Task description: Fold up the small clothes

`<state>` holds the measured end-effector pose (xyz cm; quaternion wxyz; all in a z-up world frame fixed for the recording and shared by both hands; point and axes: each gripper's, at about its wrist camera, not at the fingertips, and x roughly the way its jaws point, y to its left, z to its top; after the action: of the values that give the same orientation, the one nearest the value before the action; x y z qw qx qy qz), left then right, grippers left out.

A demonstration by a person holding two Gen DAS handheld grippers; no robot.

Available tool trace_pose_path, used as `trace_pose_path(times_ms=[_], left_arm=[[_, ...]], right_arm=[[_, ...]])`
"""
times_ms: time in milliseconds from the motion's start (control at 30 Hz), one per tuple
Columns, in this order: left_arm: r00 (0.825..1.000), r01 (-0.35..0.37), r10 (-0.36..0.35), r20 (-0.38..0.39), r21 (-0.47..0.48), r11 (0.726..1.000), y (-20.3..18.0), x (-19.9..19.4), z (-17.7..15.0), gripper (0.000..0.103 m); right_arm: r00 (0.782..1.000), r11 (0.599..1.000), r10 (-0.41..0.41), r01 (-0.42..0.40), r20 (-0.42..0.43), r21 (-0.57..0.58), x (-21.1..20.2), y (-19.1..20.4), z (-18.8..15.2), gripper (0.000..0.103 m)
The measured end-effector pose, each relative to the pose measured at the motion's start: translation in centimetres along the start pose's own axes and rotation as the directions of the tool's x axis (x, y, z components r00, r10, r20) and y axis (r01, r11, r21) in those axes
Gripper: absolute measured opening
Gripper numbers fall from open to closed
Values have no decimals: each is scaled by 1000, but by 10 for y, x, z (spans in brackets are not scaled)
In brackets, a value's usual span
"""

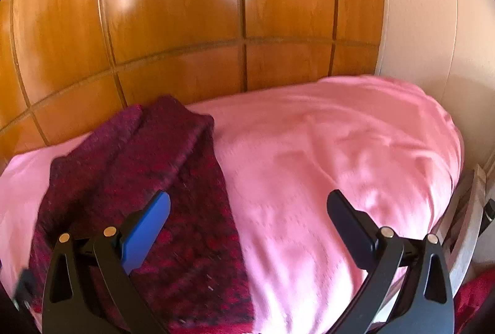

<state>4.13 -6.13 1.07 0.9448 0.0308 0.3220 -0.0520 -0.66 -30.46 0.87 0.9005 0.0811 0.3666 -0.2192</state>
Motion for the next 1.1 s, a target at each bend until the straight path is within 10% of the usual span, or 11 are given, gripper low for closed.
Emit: trace_pose_path(times_ms=[733,833,1100], left_arm=[[994,86,-84,-64,36,996,-13,21,-14,84],[999,9,-5,-38,98,995,-16,25,-1,78],[1000,-7,7,8,-93,996,44,6,34,83]], right_arm=[[993,994,107,-105,-57,43,0,-17,-15,101],[988,991,130,-126,-80,53,5,-16,-15,101],[966,973,230,-231,-117,9,16,16,-13,100]])
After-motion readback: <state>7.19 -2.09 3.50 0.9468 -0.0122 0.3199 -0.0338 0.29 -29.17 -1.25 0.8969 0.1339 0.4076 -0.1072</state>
